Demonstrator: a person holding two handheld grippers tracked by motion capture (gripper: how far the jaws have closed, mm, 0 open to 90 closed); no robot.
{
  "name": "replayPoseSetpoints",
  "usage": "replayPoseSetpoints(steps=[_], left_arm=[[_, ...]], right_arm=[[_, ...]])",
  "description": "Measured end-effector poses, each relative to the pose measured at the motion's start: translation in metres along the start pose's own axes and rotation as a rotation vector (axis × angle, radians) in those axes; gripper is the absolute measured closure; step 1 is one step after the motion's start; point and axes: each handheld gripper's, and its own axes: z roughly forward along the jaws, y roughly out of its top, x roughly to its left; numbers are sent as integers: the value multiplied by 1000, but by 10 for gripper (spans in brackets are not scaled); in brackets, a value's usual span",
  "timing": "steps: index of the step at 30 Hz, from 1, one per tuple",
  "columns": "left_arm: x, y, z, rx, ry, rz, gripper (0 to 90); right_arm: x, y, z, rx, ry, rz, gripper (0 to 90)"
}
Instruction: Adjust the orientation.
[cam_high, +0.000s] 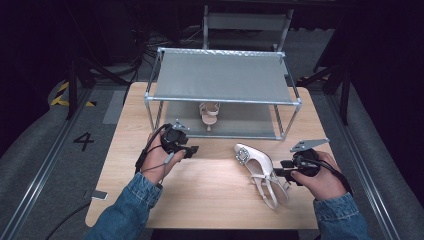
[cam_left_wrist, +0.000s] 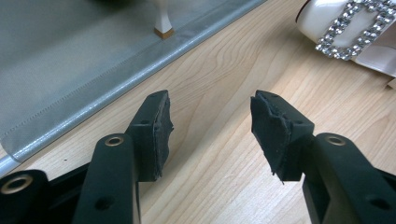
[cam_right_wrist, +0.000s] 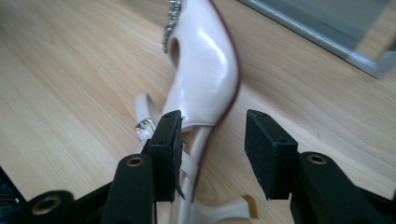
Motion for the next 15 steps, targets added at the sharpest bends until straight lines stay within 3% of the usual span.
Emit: replayPoseSetpoints(steps=[3, 15], left_arm=[[1, 0, 1, 2, 13, 5, 479], [0, -1, 1, 7, -14, 31, 473]], right_arm=[[9, 6, 5, 7, 26, -28, 575], [28, 22, 33, 50, 121, -95, 573]])
